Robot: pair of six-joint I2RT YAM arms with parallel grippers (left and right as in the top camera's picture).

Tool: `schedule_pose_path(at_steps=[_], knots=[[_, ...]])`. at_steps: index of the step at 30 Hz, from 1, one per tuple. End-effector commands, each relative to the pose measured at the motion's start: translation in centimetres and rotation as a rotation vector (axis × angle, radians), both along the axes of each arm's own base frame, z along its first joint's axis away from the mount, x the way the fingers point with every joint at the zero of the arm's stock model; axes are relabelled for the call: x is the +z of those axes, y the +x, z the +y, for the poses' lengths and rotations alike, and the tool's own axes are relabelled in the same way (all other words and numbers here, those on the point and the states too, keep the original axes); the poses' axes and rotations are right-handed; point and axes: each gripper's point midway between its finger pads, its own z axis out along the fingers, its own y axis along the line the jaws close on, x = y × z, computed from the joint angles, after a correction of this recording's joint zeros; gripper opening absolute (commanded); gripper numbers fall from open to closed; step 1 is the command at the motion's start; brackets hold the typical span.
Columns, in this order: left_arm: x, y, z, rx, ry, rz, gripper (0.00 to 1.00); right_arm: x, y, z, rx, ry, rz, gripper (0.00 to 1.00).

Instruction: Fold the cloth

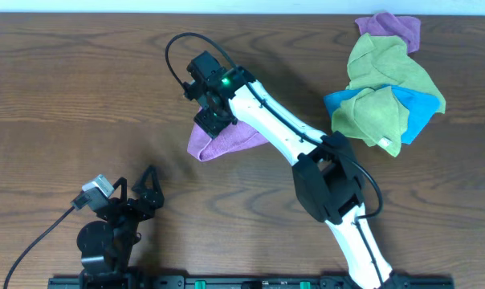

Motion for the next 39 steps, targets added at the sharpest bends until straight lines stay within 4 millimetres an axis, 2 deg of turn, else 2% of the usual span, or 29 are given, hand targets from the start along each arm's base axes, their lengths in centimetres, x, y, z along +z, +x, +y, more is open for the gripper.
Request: schedule_pose_path(at_steps=[1,8,15,17,23,26,30,34,37,39], knots=[[-1.2,-0.2,0.1,0.008,-0.011,0.037,0.96,-0.4,0.1,-0.4,-0.007,-0.016,0.007,0.61],[-1.2,-0.2,0.1,0.008,-0.011,0.037,0.95,-1.1,-0.9,-0.5,-0.001,-0.014,0.064,0.61],[-1.2,-0.2,0.1,0.008,-0.011,0.037,0.95,-3.6,-2.2,-0.6,0.007,-0.03,0.15,0.58],[-1.2,-0.2,0.1,0.008,-0.011,0.037,0.95,-3.5,-2.1,-0.5,0.008,-0.027,0.146,0.53],[-1.2,-0.2,0.1,0.008,-0.01,0.037,0.95,-3.5,-1.7,-0.1,0.008,-0.011,0.128,0.22],[-1.2,-0.2,0.1,0.008,-0.011,0.037,0.95,-3.4,-1.5,0.1,0.007,-0.002,0.117,0.2],[-1.2,-0.2,0.1,0.008,-0.011,0.037,0.96,-2.9,-1.2,0.4,-0.007,0.007,0.111,0.21],[-1.2,-0.2,0.1,0.008,-0.011,0.037,0.95,-1.5,-0.6,0.9,-0.006,0.027,0.088,0.21],[-1.2,-0.2,0.1,0.008,-0.011,0.037,0.95,0.4,0.1,1.9,0.003,0.059,0.049,0.01],[-1.2,-0.2,0.1,0.008,-0.011,0.037,0.95,1.9,0.4,3.1,0.017,0.088,0.015,0.01]])
